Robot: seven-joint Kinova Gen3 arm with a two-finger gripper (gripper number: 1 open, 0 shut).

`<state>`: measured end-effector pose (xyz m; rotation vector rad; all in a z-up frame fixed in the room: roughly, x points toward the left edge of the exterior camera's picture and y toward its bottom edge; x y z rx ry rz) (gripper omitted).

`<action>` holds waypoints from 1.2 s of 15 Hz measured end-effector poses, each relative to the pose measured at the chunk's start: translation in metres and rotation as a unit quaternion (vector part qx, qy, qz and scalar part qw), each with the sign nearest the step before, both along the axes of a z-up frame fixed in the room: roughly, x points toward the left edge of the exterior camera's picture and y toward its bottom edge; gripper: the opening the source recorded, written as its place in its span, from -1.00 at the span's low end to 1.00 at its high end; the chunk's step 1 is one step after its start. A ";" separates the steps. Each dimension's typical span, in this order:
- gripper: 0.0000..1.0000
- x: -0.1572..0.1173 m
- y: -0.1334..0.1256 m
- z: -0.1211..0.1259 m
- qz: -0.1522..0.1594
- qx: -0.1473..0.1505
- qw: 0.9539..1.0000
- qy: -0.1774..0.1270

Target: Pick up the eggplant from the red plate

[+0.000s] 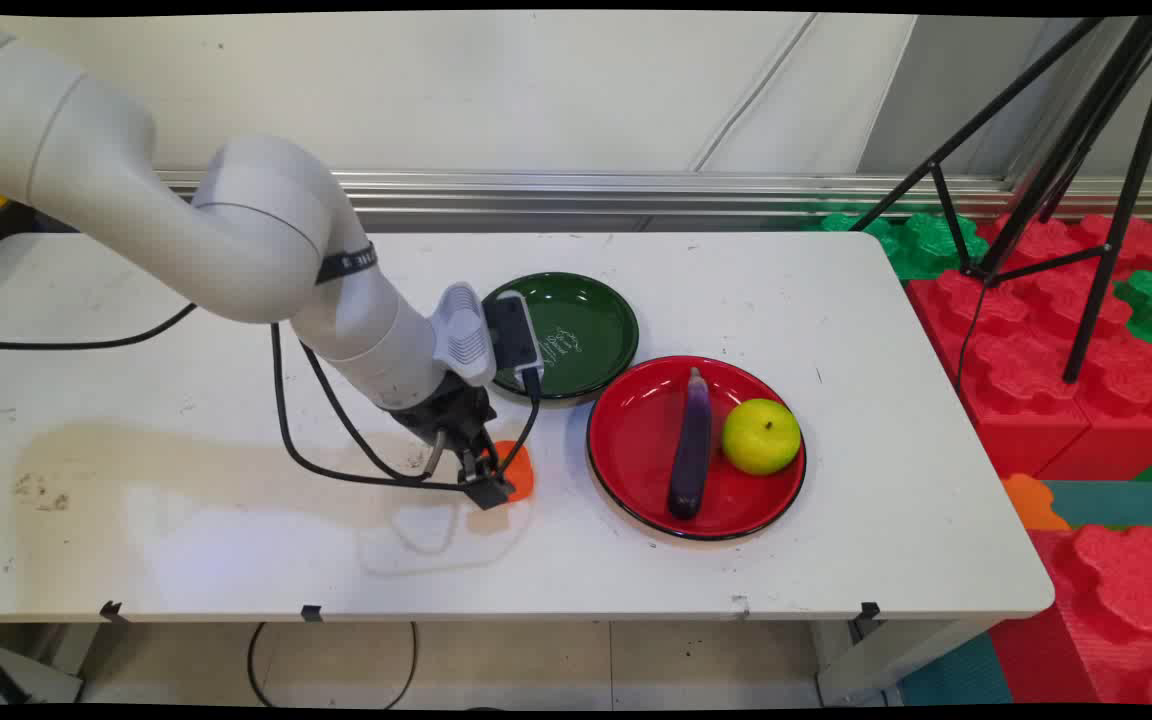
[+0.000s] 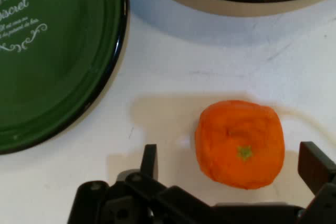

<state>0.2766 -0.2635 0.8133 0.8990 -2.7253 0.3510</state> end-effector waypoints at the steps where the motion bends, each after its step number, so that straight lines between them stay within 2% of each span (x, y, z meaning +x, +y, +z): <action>1: 1.00 0.000 0.001 0.003 0.003 -0.001 1.000 0.001; 10: 1.00 -0.010 0.001 0.051 0.030 -0.023 0.999 0.025; 12: 1.00 -0.020 -0.002 0.065 0.034 -0.029 0.998 0.036; 18: 1.00 -0.053 -0.010 0.085 0.047 -0.031 0.996 0.064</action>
